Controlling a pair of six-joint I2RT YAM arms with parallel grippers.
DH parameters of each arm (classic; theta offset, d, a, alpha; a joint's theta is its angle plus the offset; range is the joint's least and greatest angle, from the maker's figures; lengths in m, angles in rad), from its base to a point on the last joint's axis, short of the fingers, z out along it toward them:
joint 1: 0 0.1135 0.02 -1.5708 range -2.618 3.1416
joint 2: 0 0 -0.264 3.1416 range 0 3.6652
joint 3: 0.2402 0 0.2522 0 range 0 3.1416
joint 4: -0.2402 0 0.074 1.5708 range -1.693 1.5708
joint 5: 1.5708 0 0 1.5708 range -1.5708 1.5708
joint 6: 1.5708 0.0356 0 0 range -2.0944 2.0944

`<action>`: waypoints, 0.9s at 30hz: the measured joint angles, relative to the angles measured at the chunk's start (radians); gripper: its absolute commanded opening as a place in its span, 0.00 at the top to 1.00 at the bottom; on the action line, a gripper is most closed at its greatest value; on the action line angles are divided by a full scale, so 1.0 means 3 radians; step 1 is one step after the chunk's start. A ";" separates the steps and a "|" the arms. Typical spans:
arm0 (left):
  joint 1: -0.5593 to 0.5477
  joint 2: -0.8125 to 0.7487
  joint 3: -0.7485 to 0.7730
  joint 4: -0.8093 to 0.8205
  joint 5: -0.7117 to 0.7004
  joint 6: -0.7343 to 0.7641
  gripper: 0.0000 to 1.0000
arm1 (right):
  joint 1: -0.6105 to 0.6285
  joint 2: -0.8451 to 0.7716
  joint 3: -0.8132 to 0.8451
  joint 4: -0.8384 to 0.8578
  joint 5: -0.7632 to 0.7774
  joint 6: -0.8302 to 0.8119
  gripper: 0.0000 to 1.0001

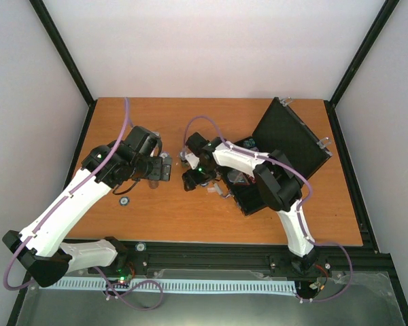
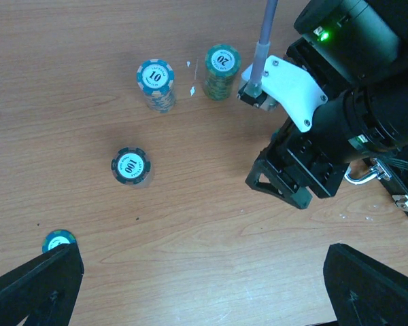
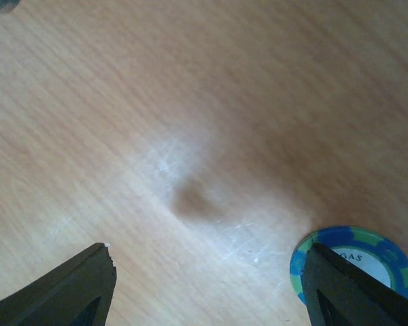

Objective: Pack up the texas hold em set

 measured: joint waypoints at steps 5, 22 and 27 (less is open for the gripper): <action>0.0000 0.0000 -0.0008 0.0008 0.0000 -0.0001 0.00 | 0.0072 -0.0057 -0.0081 -0.0038 -0.0139 0.0027 0.24; 0.0000 0.0000 -0.0100 0.0025 0.0015 0.0000 0.00 | 0.0169 -0.0430 0.0003 -0.0304 0.0482 0.0034 0.00; 0.0000 0.0020 -0.0100 0.0025 0.0018 0.0001 0.00 | 0.0169 -0.0141 0.0123 -0.0381 0.0651 -0.0010 0.00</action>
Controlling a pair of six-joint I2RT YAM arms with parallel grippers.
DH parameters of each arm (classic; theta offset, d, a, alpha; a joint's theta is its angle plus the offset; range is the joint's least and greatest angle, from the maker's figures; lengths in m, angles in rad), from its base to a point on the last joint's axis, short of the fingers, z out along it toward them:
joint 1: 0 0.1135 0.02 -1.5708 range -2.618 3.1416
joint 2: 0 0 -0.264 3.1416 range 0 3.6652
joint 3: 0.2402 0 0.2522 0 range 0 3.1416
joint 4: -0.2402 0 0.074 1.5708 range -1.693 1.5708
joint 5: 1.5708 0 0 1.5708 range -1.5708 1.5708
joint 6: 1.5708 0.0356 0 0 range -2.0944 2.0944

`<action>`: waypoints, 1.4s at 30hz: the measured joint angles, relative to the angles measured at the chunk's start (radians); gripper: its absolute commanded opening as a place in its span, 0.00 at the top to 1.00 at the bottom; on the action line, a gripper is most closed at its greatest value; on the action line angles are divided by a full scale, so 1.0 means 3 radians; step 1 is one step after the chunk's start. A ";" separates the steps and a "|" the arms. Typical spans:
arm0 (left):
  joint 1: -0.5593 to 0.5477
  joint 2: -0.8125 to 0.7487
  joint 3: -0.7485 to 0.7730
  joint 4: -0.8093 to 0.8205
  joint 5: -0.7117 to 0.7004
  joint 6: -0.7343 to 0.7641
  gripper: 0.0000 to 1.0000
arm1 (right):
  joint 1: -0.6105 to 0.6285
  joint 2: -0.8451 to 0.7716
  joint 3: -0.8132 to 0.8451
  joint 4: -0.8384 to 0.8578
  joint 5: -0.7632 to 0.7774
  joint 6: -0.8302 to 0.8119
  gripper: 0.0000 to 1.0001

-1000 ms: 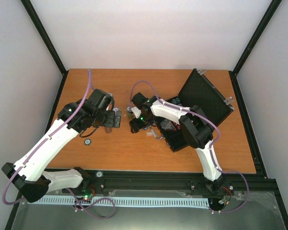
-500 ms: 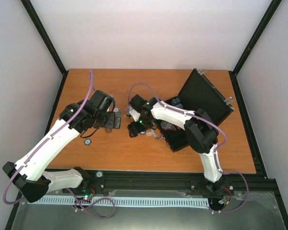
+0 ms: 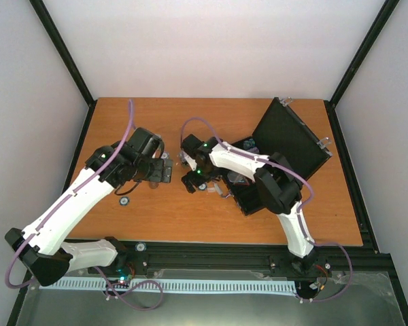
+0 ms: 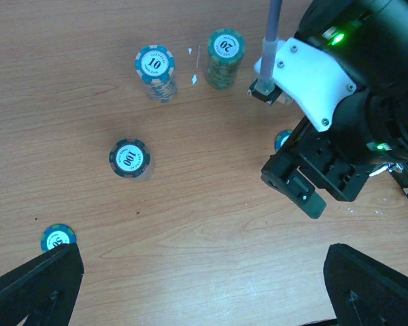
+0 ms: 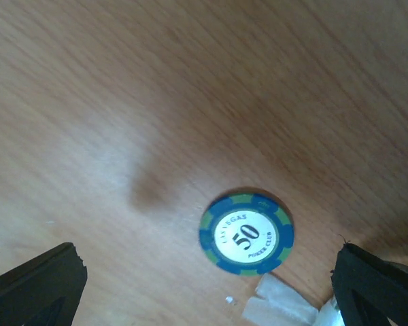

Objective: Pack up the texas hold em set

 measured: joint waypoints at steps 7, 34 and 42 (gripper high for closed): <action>0.0000 0.0045 0.0003 -0.0001 0.0001 0.0000 0.00 | 0.0003 0.0217 0.0036 -0.0050 0.0126 -0.0017 0.04; 0.0000 -0.0004 0.0005 -0.0001 -0.0017 -0.0078 0.00 | -0.0013 0.0103 -0.0243 0.0081 0.0217 -0.0094 0.75; 0.0000 -0.0004 0.0005 -0.0001 -0.0017 -0.0078 0.00 | -0.0011 0.0098 -0.0220 0.0028 0.0300 -0.0095 0.28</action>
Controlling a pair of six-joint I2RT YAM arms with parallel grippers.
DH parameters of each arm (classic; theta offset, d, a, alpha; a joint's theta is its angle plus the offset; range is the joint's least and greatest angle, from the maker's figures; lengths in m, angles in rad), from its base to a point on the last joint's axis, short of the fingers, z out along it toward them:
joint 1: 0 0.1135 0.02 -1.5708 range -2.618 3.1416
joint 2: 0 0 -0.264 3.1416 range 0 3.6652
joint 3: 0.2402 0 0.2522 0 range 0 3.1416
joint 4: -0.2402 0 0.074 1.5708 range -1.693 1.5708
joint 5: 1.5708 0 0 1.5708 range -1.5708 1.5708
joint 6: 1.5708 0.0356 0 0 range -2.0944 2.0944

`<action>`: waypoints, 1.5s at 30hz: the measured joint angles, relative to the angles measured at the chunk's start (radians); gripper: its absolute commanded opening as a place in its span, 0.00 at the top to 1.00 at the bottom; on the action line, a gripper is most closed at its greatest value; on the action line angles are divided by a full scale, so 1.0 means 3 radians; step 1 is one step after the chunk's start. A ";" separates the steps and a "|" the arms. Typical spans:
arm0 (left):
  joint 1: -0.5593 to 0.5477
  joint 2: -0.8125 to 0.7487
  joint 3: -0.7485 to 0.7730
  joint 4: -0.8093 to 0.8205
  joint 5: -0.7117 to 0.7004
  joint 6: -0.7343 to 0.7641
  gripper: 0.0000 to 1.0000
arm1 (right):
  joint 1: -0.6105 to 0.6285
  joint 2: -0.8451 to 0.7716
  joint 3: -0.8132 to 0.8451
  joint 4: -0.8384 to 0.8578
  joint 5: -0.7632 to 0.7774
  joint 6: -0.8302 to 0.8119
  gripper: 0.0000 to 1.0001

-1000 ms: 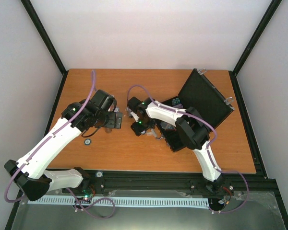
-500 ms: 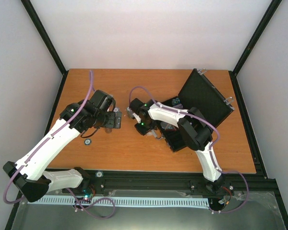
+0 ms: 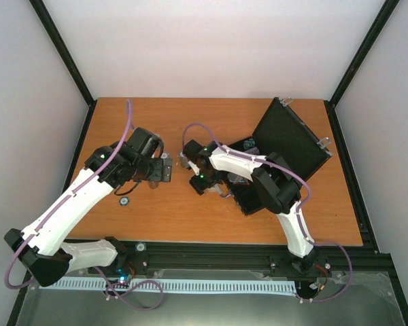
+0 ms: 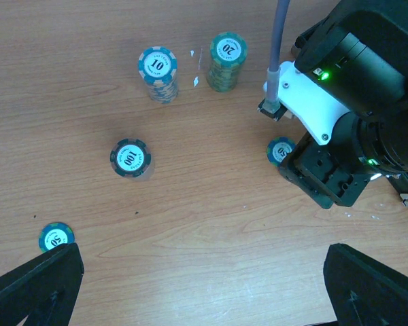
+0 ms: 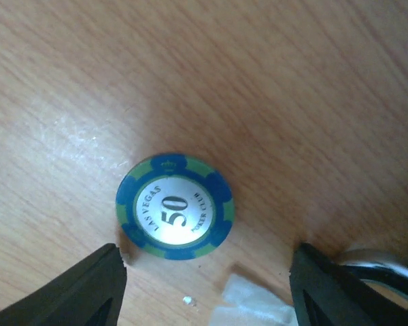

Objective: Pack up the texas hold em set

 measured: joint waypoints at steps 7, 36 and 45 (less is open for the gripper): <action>0.0000 0.0000 -0.0005 0.0000 -0.0001 0.0000 0.00 | 0.0011 0.0028 0.0116 -0.0142 -0.0027 -0.0009 0.26; 0.0000 -0.0013 -0.0031 0.0000 -0.0015 0.0000 0.00 | 0.0067 0.0237 0.0338 -0.0118 0.0210 -0.0005 0.69; 0.0000 -0.0013 -0.0031 0.0000 -0.0025 0.0000 0.00 | 0.0098 0.0214 0.0354 -0.0156 0.0280 0.0019 0.69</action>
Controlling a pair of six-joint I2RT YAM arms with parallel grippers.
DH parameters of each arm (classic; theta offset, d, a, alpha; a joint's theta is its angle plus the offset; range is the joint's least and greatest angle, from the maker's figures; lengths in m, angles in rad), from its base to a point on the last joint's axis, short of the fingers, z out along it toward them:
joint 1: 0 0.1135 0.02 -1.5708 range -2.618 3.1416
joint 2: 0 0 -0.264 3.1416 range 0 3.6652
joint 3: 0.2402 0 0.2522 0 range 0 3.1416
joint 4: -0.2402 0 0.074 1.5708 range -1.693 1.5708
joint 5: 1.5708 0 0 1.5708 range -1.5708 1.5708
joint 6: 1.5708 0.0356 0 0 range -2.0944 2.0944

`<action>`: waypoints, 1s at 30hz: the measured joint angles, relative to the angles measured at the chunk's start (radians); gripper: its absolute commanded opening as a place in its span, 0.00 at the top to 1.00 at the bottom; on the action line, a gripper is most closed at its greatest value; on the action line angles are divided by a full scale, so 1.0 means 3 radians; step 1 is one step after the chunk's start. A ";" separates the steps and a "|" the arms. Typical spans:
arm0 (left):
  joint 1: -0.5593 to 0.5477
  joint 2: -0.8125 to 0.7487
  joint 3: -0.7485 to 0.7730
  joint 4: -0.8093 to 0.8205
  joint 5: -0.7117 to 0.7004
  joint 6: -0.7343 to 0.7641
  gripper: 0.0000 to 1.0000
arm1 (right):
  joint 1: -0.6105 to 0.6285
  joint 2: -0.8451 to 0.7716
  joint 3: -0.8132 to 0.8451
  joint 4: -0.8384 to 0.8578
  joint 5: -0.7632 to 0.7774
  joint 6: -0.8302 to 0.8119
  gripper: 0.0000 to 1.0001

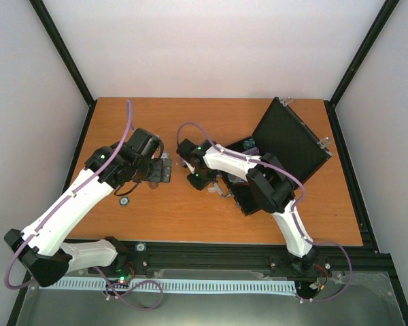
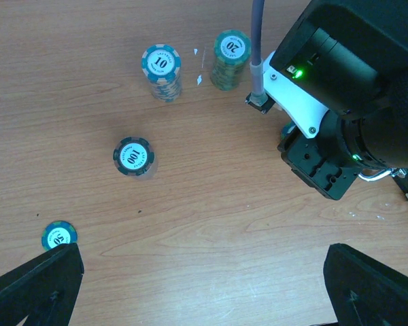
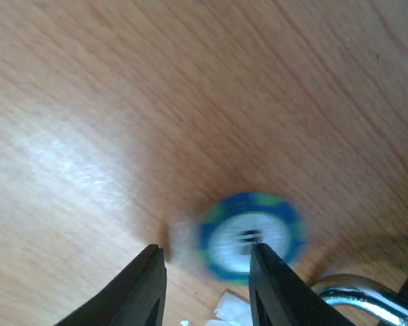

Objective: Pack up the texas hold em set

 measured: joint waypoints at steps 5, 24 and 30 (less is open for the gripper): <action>0.0000 -0.0004 0.0000 0.0000 0.0000 0.0000 0.00 | 0.0013 -0.0028 0.0098 -0.0128 -0.0043 0.0015 0.69; 0.0000 -0.0036 -0.0036 -0.0001 0.0001 0.0001 0.00 | -0.0134 0.0003 0.0409 -0.0233 -0.0109 -0.0018 0.15; 0.0000 -0.0037 -0.0036 -0.0001 0.0000 0.0001 0.00 | -0.0240 0.0267 0.0444 -0.0249 -0.0141 -0.0070 0.14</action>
